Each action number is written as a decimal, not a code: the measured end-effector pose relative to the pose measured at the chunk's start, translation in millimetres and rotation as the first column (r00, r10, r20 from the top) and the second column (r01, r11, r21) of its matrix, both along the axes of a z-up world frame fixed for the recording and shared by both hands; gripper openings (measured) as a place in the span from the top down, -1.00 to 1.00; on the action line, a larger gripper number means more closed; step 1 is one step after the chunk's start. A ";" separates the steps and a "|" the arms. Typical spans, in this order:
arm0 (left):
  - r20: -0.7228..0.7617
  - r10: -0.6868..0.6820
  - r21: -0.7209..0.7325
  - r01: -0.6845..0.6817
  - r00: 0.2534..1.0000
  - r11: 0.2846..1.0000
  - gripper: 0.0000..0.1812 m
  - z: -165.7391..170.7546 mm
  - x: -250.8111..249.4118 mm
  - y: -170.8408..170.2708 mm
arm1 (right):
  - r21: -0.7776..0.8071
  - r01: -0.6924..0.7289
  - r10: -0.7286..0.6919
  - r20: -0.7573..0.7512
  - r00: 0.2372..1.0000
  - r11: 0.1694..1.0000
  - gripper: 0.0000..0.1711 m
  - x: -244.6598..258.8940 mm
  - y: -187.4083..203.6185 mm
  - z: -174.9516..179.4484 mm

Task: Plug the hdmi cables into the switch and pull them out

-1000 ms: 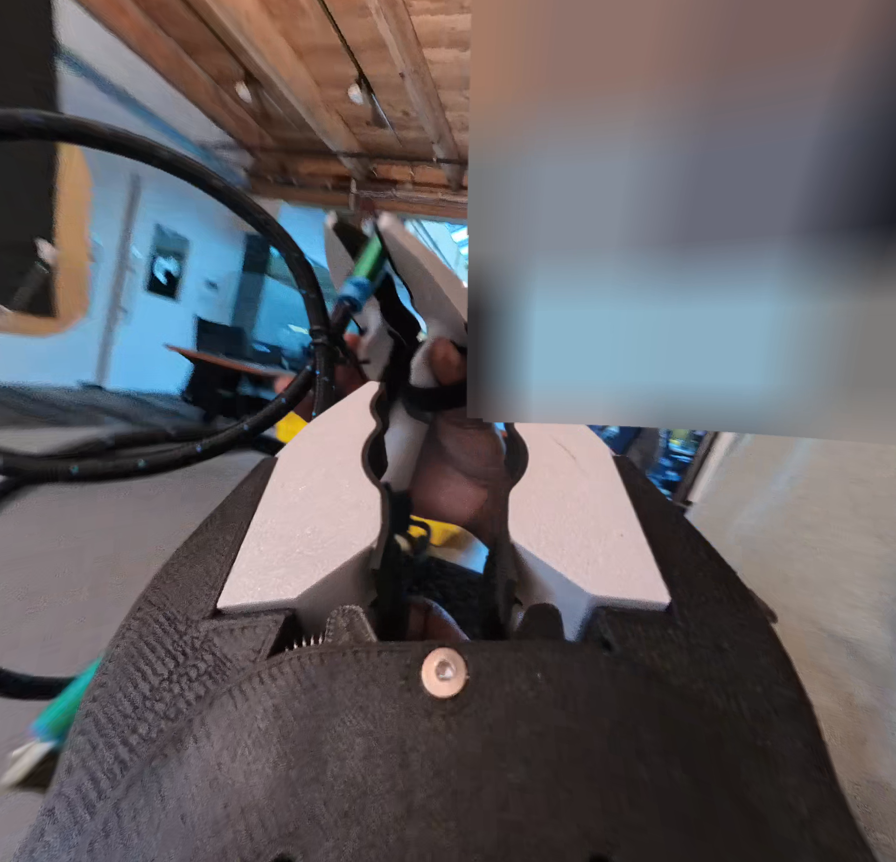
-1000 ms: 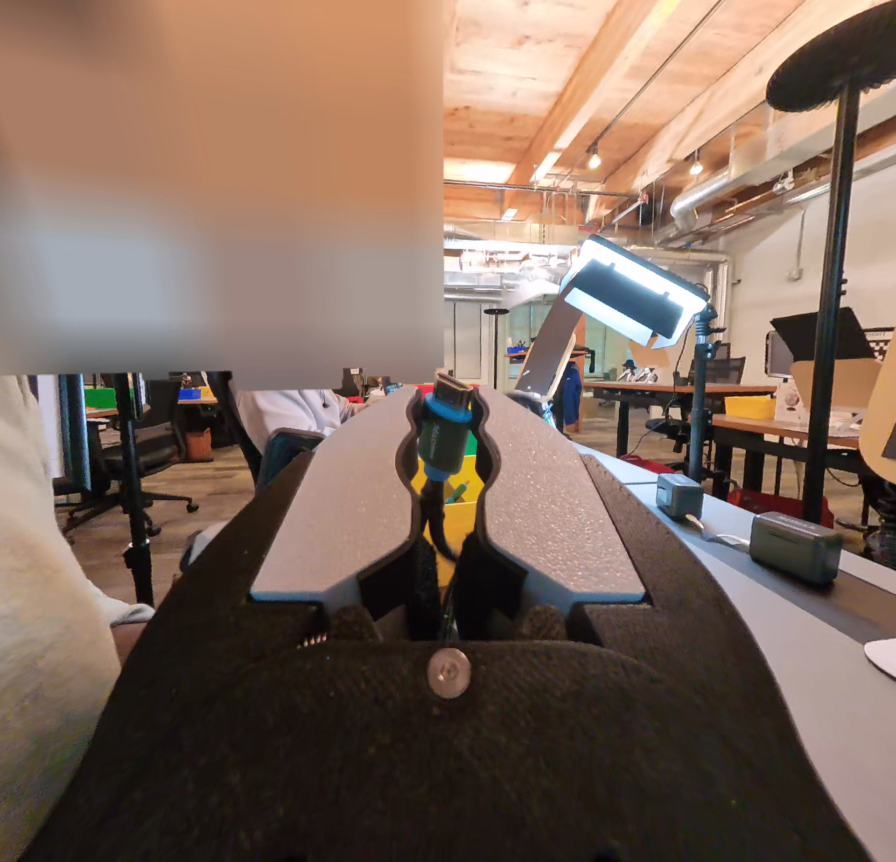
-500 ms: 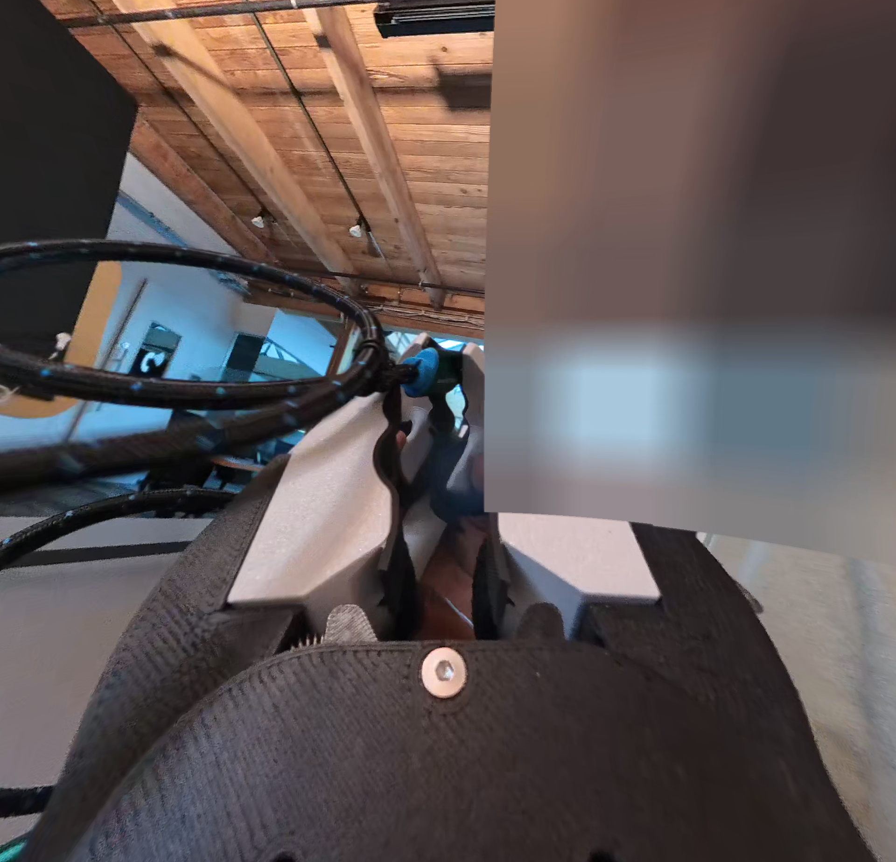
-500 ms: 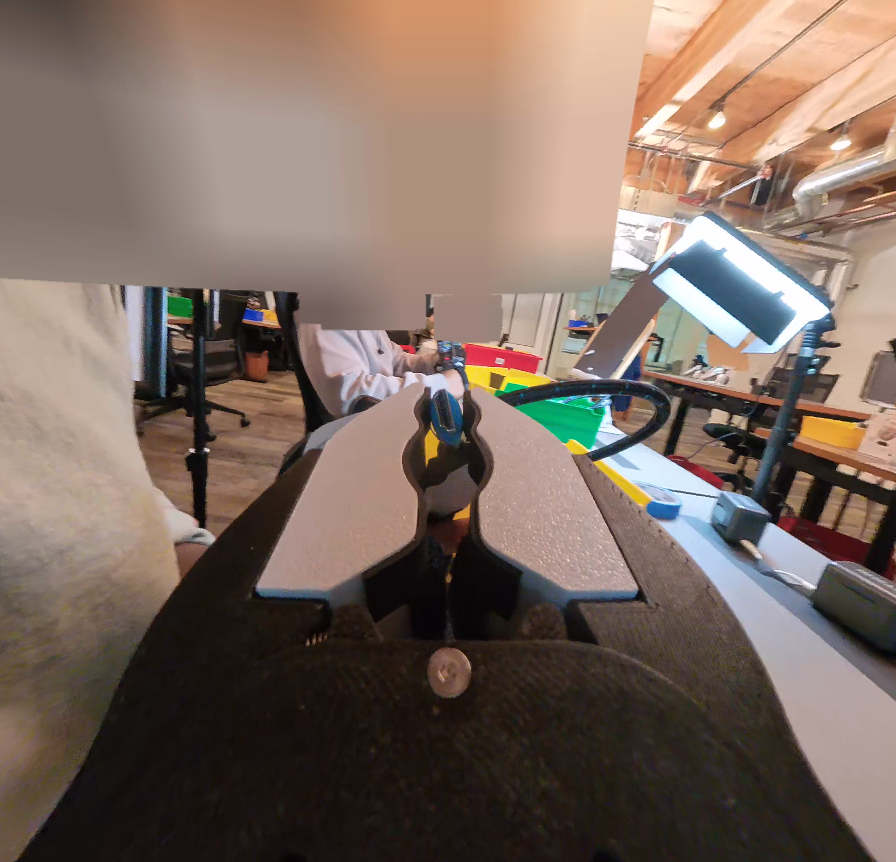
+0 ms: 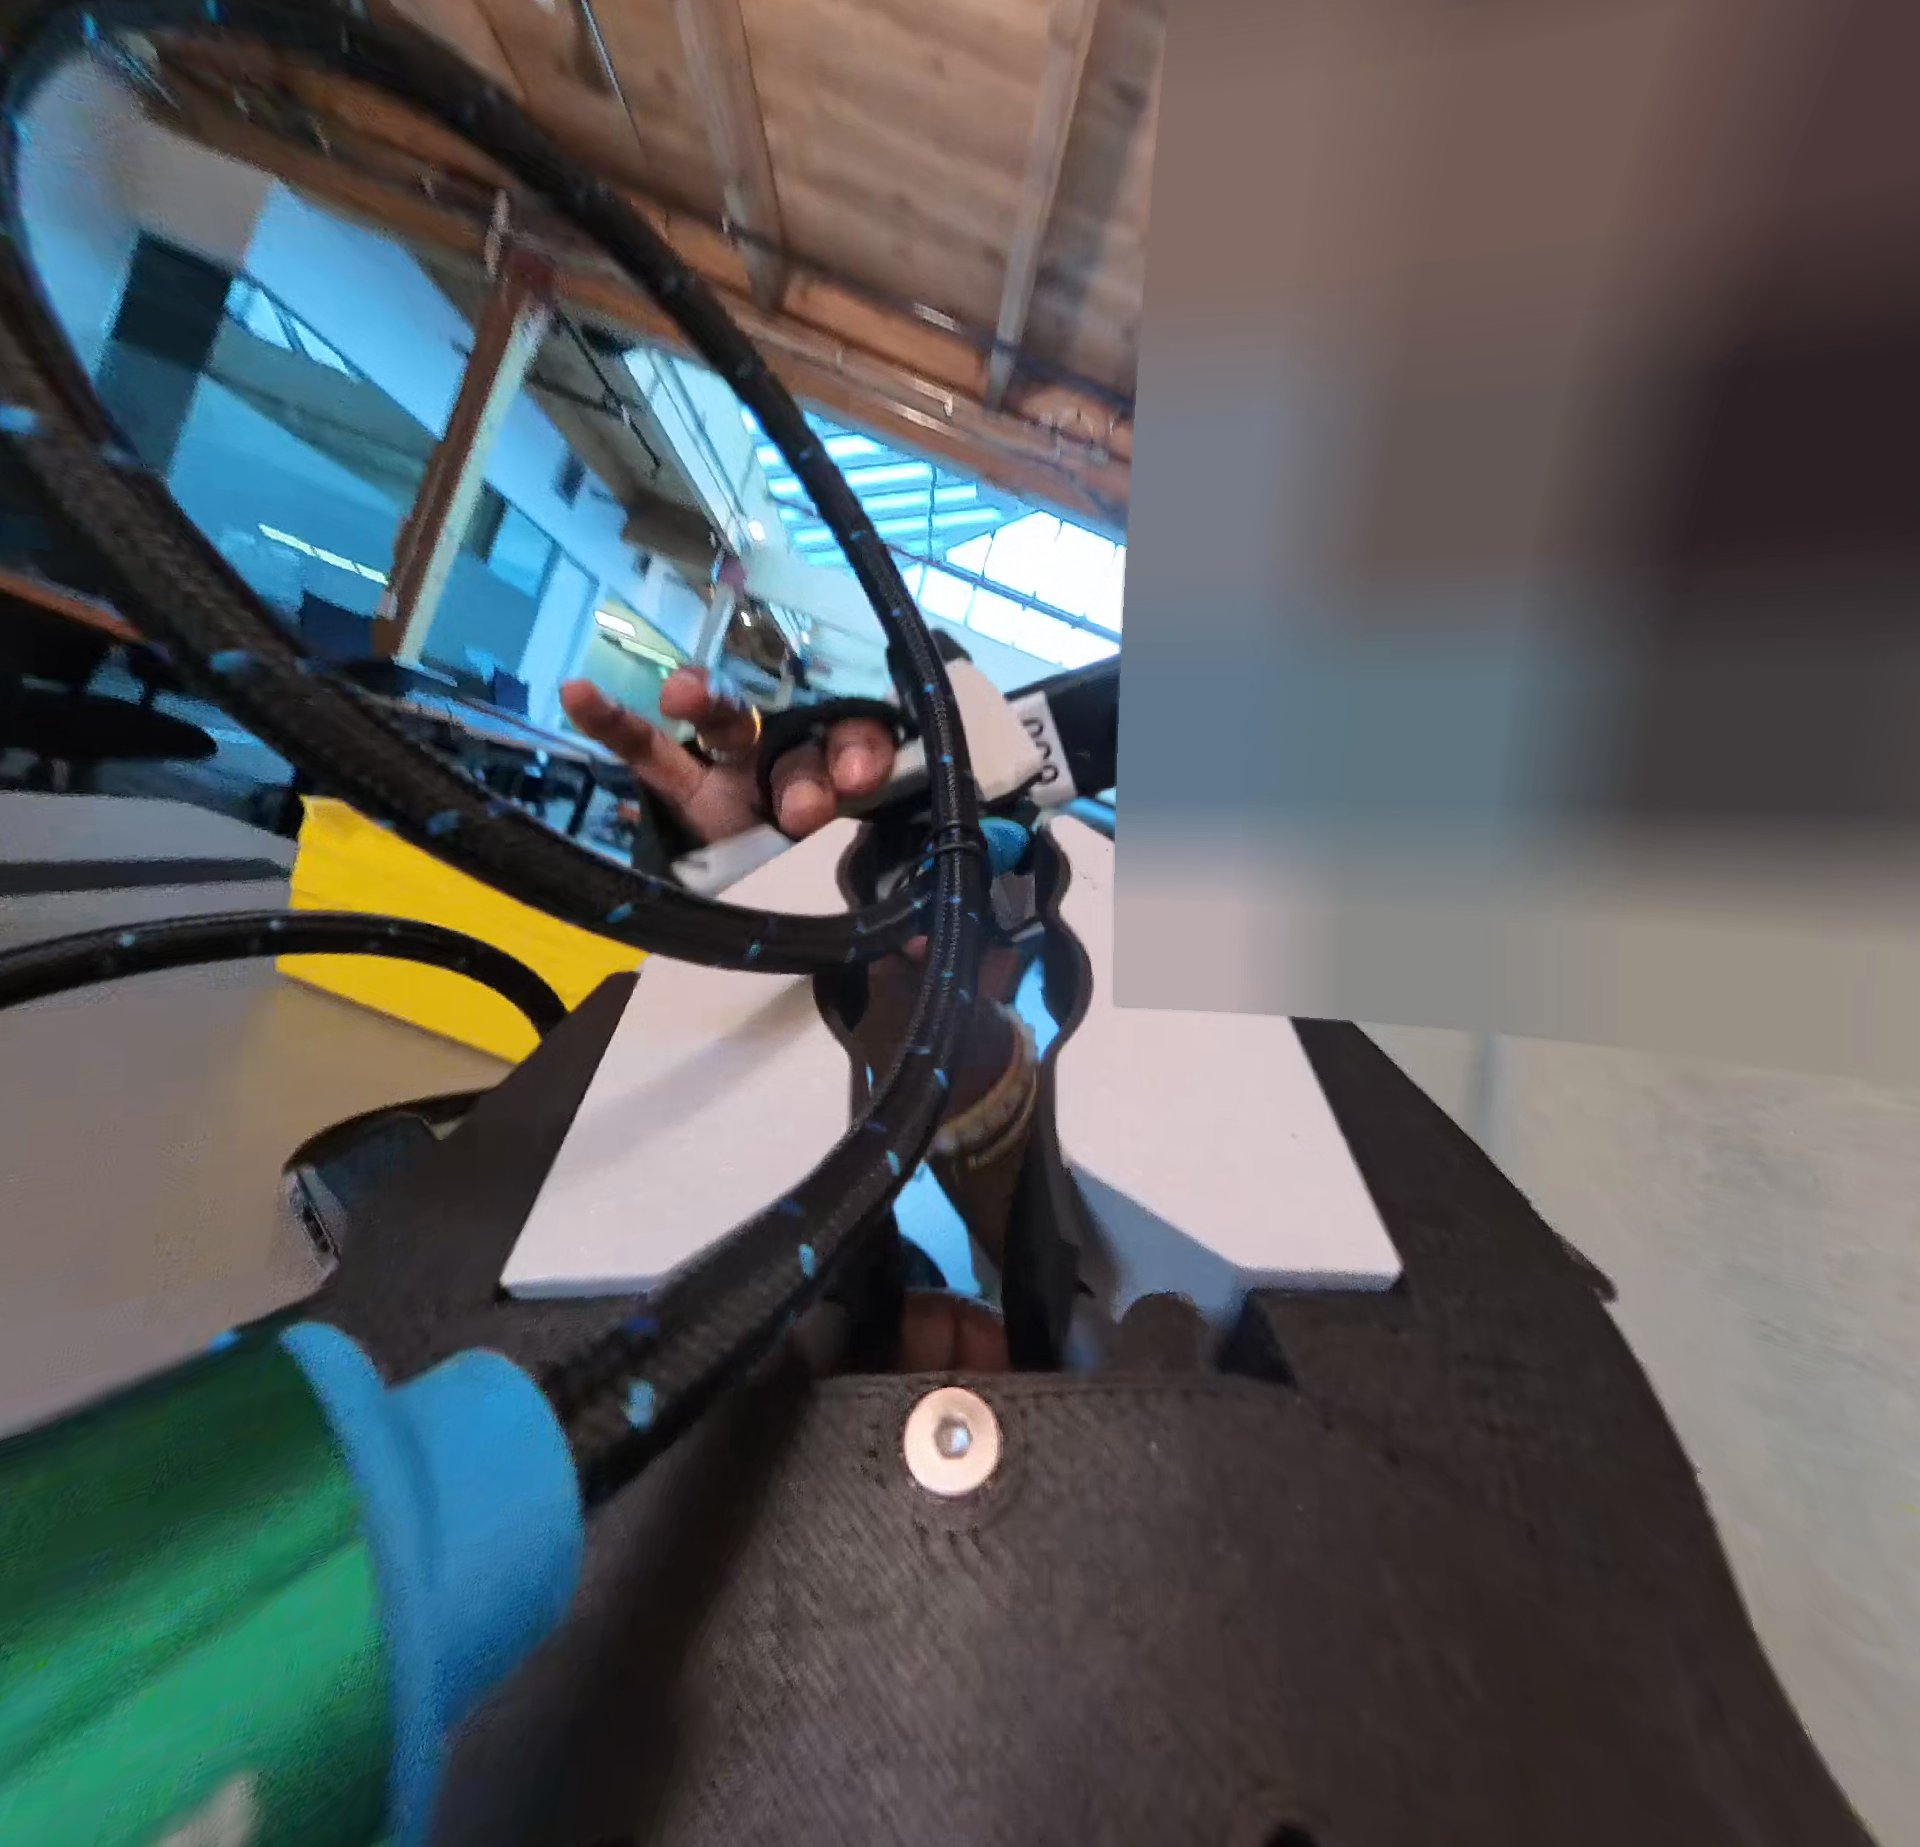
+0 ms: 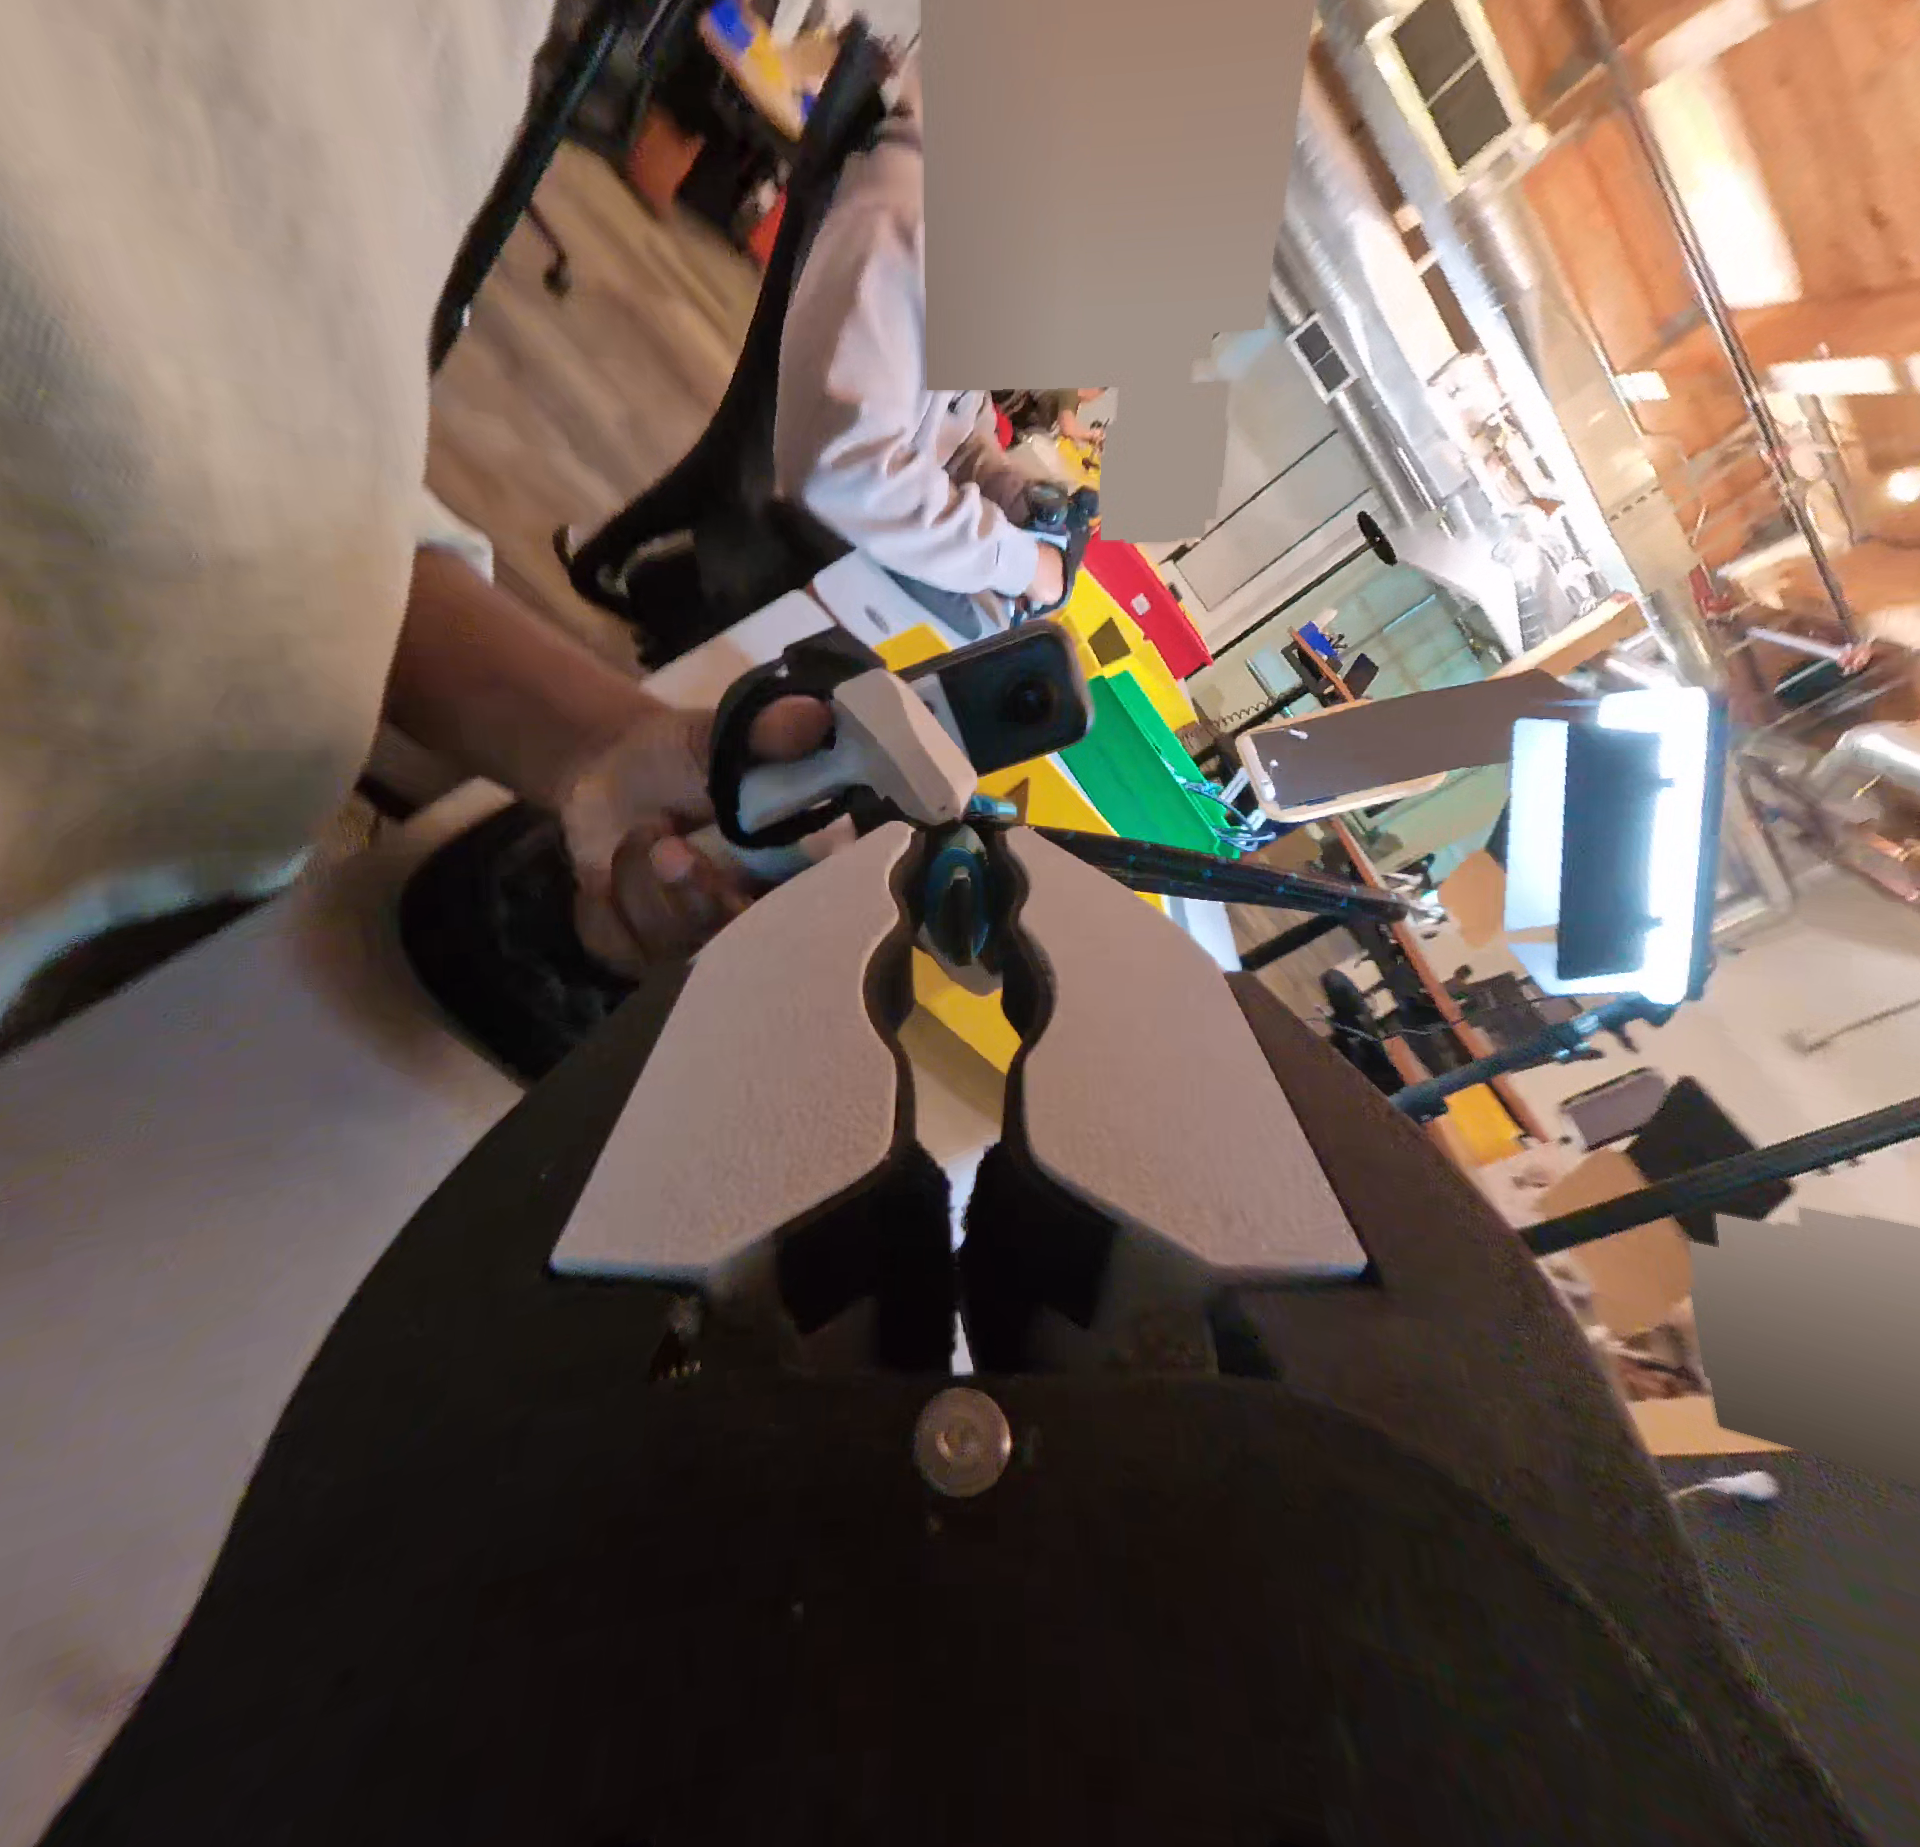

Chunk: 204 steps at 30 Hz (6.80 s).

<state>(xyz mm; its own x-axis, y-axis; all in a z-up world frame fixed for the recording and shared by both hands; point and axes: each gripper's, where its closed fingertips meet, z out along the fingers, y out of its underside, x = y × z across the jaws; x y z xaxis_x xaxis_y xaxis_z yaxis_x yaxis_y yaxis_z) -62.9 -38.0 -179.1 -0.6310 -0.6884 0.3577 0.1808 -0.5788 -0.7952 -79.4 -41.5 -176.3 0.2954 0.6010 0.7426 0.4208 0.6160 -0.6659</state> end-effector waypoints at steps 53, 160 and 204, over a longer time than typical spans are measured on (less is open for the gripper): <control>0.061 0.440 0.622 -0.379 0.896 0.685 0.78 -39.3 -1.2 24.3 | -0.501 0.787 -0.713 0.397 0.578 0.359 0.11 152.4 -4.2 -170.3; -0.212 0.138 0.698 0.051 0.968 0.715 0.87 -99.3 4.2 -20.4 | -0.831 0.303 -0.229 0.218 0.949 0.466 0.51 78.3 -17.6 -156.0; -0.186 0.176 0.664 -0.008 0.967 0.748 0.82 -78.8 -16.6 -4.1 | -0.851 0.143 -0.232 0.026 0.972 0.505 0.51 64.2 -12.6 -143.3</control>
<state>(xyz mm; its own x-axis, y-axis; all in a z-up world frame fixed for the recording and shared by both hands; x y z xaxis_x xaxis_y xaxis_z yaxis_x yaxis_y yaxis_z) -79.5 -42.1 -257.9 -0.5127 -0.8548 -0.0805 -0.0236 0.1078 -0.9939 -15.2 -54.1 -319.6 0.5100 0.8524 -0.1151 0.3745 -0.3405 -0.8625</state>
